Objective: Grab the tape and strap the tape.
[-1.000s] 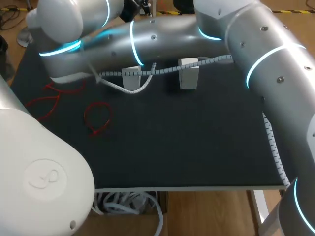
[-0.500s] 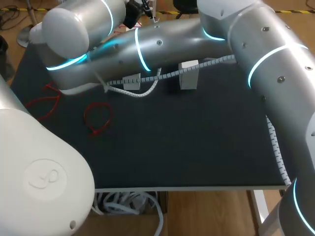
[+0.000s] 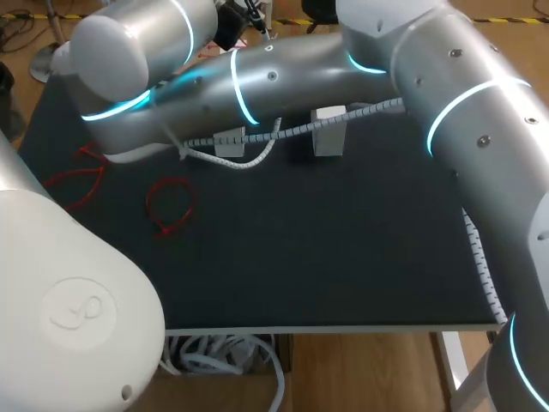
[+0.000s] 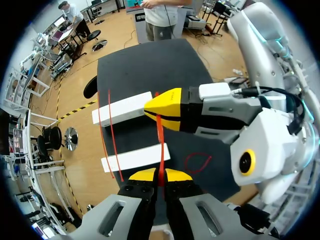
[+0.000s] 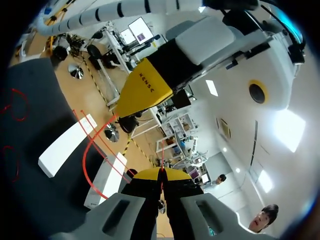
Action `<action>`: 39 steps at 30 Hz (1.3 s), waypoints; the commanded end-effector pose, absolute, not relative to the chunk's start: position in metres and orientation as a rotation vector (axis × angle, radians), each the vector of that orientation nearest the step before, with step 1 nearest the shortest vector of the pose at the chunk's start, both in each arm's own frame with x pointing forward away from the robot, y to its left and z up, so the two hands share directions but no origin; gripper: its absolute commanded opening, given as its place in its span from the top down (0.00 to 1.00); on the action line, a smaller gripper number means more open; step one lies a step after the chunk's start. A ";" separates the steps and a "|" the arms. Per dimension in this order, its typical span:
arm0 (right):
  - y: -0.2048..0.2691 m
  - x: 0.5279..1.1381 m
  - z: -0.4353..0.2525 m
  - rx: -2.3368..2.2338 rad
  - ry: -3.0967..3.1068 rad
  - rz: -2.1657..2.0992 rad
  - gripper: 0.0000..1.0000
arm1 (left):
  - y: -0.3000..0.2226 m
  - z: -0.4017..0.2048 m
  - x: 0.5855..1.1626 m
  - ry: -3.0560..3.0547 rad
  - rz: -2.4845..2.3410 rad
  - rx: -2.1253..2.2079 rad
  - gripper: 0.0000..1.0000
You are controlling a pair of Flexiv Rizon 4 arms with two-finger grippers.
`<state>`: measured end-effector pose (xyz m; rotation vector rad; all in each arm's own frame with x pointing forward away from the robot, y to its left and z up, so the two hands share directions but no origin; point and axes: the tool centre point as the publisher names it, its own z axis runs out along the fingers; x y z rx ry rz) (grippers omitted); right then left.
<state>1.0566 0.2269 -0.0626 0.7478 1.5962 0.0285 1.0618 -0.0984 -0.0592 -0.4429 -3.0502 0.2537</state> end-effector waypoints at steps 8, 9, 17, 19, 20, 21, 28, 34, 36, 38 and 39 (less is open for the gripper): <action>0.238 1.069 -0.060 0.728 1.594 0.002 1.00 | -0.098 -0.058 1.061 -3.050 0.249 -0.442 1.00; 0.239 1.070 -0.059 0.723 1.592 0.003 1.00 | -0.098 -0.058 1.061 -3.050 0.249 -0.442 1.00; 0.246 1.071 -0.059 0.686 1.593 0.003 1.00 | -0.098 -0.058 1.061 -3.050 0.249 -0.442 1.00; 0.248 1.070 -0.060 0.678 1.598 0.004 1.00 | -0.098 -0.058 1.061 -3.050 0.249 -0.442 1.00; 0.249 1.070 -0.061 0.676 1.602 0.006 1.00 | -0.098 -0.058 1.061 -3.050 0.249 -0.442 1.00; 0.250 1.069 -0.061 0.674 1.606 0.009 1.00 | -0.098 -0.058 1.061 -3.050 0.249 -0.442 1.00; 0.255 1.069 -0.063 0.665 1.609 0.023 1.00 | -0.098 -0.058 1.061 -3.050 0.249 -0.442 1.00; 0.257 1.071 -0.060 0.656 1.598 0.032 1.00 | -0.098 -0.058 1.061 -3.050 0.249 -0.442 1.00; 0.257 1.071 -0.060 0.655 1.597 0.032 1.00 | -0.098 -0.058 1.061 -3.050 0.249 -0.442 1.00; 0.258 1.071 -0.060 0.655 1.597 0.034 1.00 | -0.098 -0.058 1.061 -3.050 0.249 -0.442 1.00; 0.259 1.072 -0.060 0.654 1.596 0.035 1.00 | -0.098 -0.058 1.061 -3.050 0.249 -0.442 1.00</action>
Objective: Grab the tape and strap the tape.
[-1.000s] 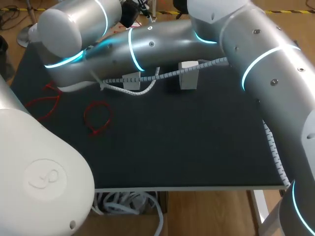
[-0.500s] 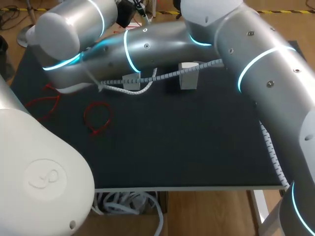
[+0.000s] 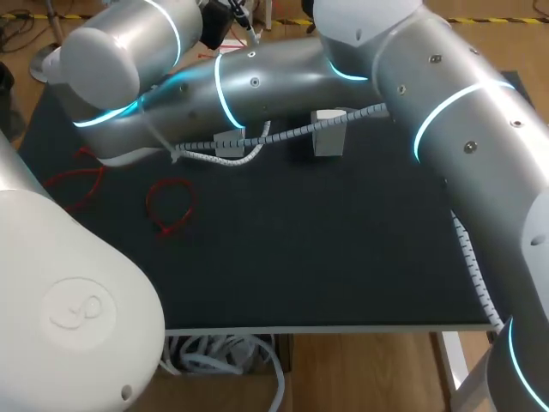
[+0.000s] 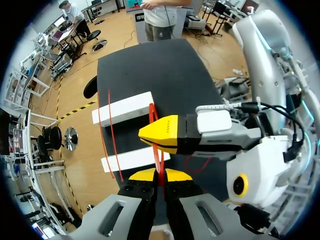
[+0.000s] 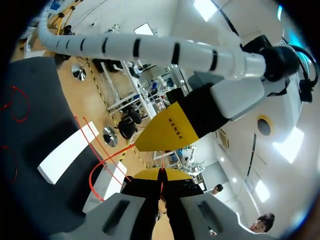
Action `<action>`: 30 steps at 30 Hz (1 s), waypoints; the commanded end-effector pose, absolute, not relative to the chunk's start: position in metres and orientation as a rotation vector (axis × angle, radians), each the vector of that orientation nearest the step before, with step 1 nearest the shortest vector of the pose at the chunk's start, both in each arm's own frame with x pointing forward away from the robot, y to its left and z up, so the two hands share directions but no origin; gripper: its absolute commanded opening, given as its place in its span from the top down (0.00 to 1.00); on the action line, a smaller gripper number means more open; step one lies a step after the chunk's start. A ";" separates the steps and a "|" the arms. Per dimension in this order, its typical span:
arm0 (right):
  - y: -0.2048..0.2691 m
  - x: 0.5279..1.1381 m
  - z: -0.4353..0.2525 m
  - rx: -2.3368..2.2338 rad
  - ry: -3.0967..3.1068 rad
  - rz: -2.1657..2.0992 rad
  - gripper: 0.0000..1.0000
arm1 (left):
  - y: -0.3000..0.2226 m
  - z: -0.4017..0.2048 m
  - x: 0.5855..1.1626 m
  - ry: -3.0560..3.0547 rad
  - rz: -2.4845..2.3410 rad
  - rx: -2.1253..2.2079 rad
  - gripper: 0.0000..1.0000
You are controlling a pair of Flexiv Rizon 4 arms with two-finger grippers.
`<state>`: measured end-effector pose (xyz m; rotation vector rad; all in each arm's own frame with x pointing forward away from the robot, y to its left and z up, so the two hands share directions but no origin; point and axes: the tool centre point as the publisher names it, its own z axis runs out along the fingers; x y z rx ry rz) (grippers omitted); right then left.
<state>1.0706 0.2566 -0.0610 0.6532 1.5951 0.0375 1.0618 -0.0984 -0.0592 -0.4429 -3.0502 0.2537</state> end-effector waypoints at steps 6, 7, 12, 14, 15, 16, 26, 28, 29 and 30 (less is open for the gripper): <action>0.263 1.072 -0.059 0.648 1.595 0.047 1.00 | -0.098 -0.058 1.061 -3.050 0.249 -0.442 1.00; 0.263 1.072 -0.059 0.647 1.595 0.048 1.00 | -0.098 -0.058 1.061 -3.050 0.249 -0.442 1.00; 0.266 1.071 -0.059 0.643 1.597 0.055 1.00 | -0.098 -0.058 1.061 -3.050 0.249 -0.442 1.00; 0.267 1.071 -0.059 0.641 1.595 0.055 1.00 | -0.098 -0.058 1.061 -3.050 0.249 -0.442 1.00; 0.267 1.071 -0.059 0.641 1.594 0.054 1.00 | -0.098 -0.058 1.061 -3.050 0.249 -0.442 1.00; 0.267 1.070 -0.059 0.642 1.592 0.052 1.00 | -0.098 -0.058 1.061 -3.050 0.249 -0.442 1.00; 0.265 1.066 -0.056 0.652 1.541 0.010 1.00 | -0.098 -0.058 1.061 -3.050 0.249 -0.442 1.00; 0.264 1.065 -0.056 0.656 1.537 0.002 1.00 | -0.098 -0.058 1.061 -3.050 0.249 -0.442 1.00; 0.264 1.064 -0.056 0.658 1.535 0.000 1.00 | -0.098 -0.058 1.061 -3.050 0.249 -0.442 1.00; 0.264 1.064 -0.056 0.660 1.534 -0.004 1.00 | -0.098 -0.058 1.061 -3.050 0.249 -0.442 1.00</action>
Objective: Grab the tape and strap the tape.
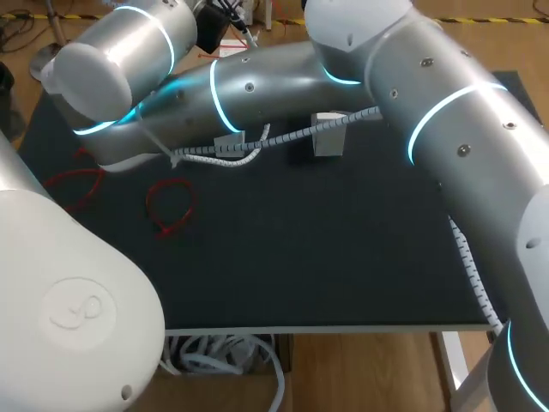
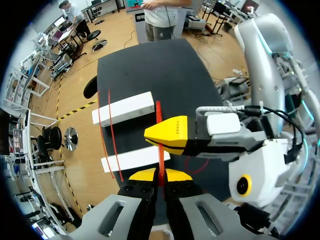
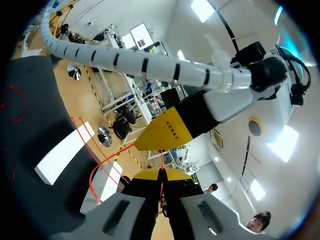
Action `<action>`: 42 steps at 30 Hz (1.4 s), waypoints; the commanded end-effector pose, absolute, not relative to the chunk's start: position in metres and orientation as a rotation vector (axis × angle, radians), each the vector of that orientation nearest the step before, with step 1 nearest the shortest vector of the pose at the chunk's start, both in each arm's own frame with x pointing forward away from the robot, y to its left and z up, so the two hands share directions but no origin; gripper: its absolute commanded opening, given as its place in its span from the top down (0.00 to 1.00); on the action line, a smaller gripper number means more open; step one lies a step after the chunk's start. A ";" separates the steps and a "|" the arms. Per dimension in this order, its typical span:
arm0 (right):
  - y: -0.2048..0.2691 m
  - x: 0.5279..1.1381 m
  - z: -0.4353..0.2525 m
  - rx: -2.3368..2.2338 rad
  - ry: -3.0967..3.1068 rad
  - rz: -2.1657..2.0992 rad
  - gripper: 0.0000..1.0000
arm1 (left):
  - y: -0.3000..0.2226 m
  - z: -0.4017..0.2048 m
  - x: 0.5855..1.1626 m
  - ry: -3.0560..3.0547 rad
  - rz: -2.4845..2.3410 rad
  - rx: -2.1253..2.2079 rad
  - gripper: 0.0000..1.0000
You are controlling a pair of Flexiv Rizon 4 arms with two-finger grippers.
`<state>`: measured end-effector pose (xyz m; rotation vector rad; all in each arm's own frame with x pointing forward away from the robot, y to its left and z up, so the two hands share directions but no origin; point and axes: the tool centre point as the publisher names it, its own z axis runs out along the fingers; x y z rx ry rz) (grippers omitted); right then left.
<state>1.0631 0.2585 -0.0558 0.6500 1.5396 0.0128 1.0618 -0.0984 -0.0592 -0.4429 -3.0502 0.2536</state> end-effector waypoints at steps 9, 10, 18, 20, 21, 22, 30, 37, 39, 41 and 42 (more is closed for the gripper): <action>0.262 1.064 -0.055 0.671 1.512 -0.025 1.00 | -0.098 -0.058 1.061 -3.050 0.249 -0.442 1.00; 0.262 1.064 -0.055 0.672 1.512 -0.027 1.00 | -0.098 -0.058 1.061 -3.050 0.249 -0.442 1.00; 0.262 1.066 -0.056 0.673 1.510 -0.033 1.00 | -0.098 -0.058 1.061 -3.050 0.249 -0.442 1.00; 0.263 1.067 -0.056 0.671 1.510 -0.033 1.00 | -0.098 -0.058 1.061 -3.050 0.249 -0.442 1.00; 0.263 1.067 -0.056 0.670 1.511 -0.033 1.00 | -0.098 -0.058 1.061 -3.050 0.249 -0.442 1.00; 0.263 1.067 -0.056 0.669 1.513 -0.033 1.00 | -0.098 -0.058 1.061 -3.050 0.249 -0.442 1.00; 0.267 1.068 -0.057 0.654 1.521 -0.028 1.00 | -0.098 -0.058 1.061 -3.050 0.249 -0.442 1.00; 0.269 1.068 -0.057 0.644 1.523 -0.024 1.00 | -0.098 -0.058 1.061 -3.050 0.249 -0.442 1.00; 0.269 1.068 -0.057 0.642 1.525 -0.023 1.00 | -0.098 -0.058 1.061 -3.050 0.249 -0.442 1.00; 0.270 1.068 -0.057 0.638 1.526 -0.024 1.00 | -0.098 -0.058 1.061 -3.050 0.249 -0.442 1.00; 0.270 1.067 -0.057 0.637 1.527 -0.025 1.00 | -0.098 -0.058 1.061 -3.050 0.249 -0.442 1.00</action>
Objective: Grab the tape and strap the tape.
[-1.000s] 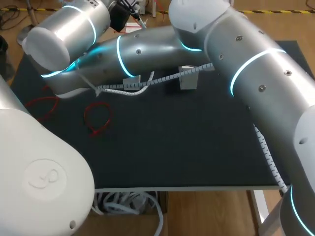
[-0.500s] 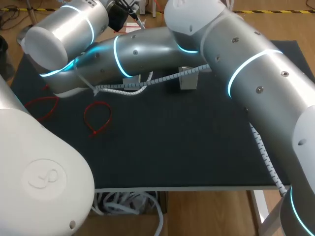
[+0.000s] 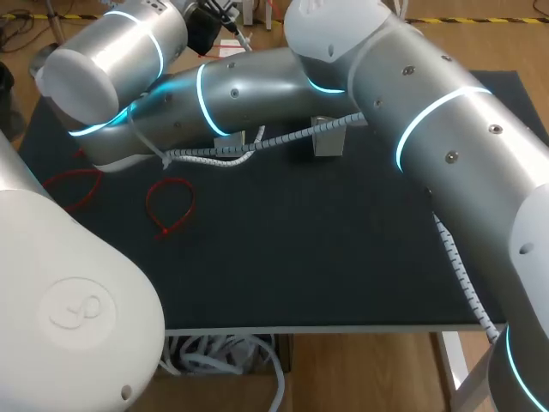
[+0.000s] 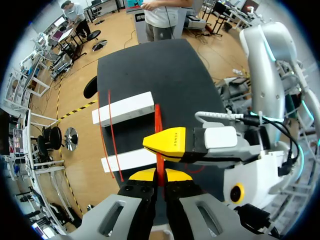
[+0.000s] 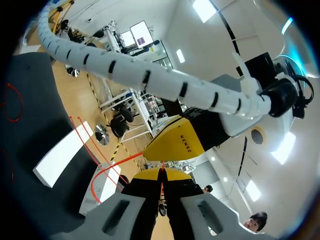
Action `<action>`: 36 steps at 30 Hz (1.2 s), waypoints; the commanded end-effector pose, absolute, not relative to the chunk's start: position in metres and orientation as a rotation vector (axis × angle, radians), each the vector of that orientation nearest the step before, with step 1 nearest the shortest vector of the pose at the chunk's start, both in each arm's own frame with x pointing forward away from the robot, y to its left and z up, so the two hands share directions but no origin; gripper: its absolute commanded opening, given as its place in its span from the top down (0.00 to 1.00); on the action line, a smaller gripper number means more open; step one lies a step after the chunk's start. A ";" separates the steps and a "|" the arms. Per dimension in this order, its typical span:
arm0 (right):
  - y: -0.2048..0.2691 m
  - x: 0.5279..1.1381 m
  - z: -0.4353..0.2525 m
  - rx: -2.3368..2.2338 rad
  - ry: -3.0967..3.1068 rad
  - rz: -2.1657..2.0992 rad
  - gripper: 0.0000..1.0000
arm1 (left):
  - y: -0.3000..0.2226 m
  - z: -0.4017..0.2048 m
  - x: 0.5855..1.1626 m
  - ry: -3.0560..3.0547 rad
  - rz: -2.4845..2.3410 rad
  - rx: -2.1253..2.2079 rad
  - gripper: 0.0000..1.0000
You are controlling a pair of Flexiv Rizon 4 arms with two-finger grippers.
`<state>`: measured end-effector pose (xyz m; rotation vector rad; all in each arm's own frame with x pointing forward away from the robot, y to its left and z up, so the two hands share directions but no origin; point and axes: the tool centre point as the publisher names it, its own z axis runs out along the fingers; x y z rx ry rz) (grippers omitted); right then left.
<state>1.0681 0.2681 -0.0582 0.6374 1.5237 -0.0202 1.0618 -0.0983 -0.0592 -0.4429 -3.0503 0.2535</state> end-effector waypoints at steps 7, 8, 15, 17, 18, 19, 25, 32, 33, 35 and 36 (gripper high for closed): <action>0.265 1.065 -0.056 0.640 1.521 -0.034 1.00 | -0.098 -0.058 1.061 -3.050 0.249 -0.442 1.00; 0.265 1.065 -0.055 0.640 1.520 -0.034 1.00 | -0.098 -0.058 1.061 -3.050 0.249 -0.442 1.00; 0.263 1.063 -0.057 0.641 1.521 -0.039 1.00 | -0.098 -0.058 1.061 -3.050 0.249 -0.442 1.00; 0.263 1.063 -0.057 0.641 1.520 -0.043 1.00 | -0.098 -0.058 1.061 -3.050 0.249 -0.442 1.00; 0.262 1.063 -0.056 0.641 1.520 -0.044 1.00 | -0.098 -0.058 1.061 -3.050 0.249 -0.442 1.00; 0.262 1.063 -0.056 0.640 1.520 -0.045 1.00 | -0.098 -0.058 1.061 -3.050 0.249 -0.442 1.00; 0.263 1.063 -0.057 0.640 1.522 -0.048 1.00 | -0.098 -0.058 1.061 -3.050 0.249 -0.442 1.00; 0.265 1.064 -0.058 0.635 1.527 -0.051 1.00 | -0.098 -0.058 1.061 -3.050 0.249 -0.442 1.00; 0.265 1.064 -0.057 0.634 1.527 -0.052 1.00 | -0.098 -0.058 1.061 -3.050 0.249 -0.442 1.00; 0.265 1.065 -0.057 0.632 1.528 -0.053 1.00 | -0.098 -0.058 1.061 -3.050 0.249 -0.442 1.00; 0.265 1.065 -0.057 0.631 1.528 -0.053 1.00 | -0.098 -0.058 1.061 -3.050 0.249 -0.442 1.00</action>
